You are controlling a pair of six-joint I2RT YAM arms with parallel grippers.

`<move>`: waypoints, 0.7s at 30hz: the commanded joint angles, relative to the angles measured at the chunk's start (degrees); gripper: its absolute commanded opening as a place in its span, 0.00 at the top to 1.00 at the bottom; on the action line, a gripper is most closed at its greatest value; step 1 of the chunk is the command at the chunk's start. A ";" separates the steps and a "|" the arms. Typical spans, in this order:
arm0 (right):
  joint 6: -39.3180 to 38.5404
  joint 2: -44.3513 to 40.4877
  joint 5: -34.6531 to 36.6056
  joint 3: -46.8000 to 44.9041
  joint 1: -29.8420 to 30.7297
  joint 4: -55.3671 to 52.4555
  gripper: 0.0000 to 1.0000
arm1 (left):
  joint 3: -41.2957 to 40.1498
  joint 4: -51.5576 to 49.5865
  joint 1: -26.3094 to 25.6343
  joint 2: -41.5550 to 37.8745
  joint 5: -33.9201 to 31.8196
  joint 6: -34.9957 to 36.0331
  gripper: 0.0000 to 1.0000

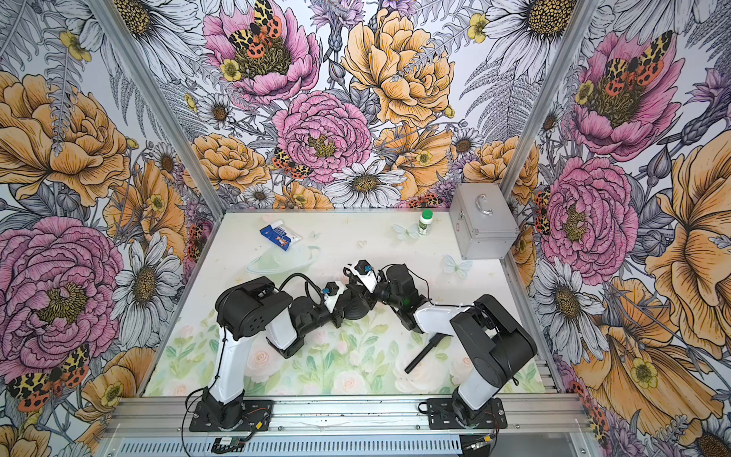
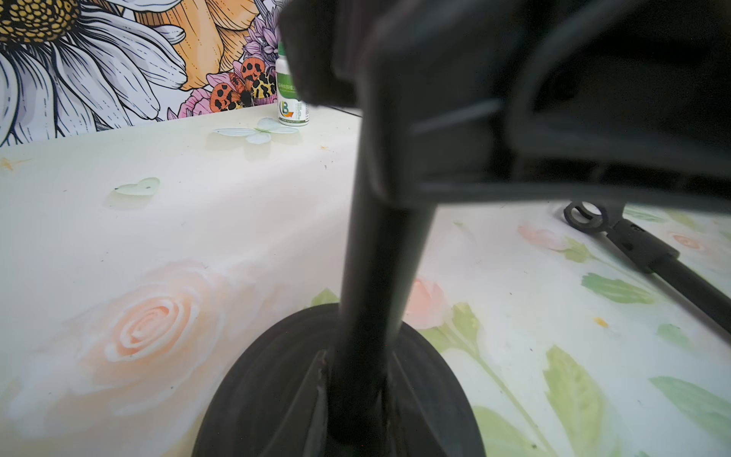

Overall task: Assemble a microphone stand
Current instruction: Screw the microphone stand pole into the microphone stand base.

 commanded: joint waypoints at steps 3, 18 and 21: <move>-9.29 0.99 -22.24 5.32 -6.05 -12.86 0.59 | -1.51 -3.07 -0.80 1.52 0.63 0.07 0.76; -23.88 11.36 -39.01 21.95 -8.13 -36.46 0.59 | -1.12 -3.06 -0.67 1.84 0.88 -0.12 0.76; -23.93 11.85 -39.92 22.83 -8.00 -36.46 0.61 | -1.08 -3.07 -0.67 1.86 0.87 -0.10 0.76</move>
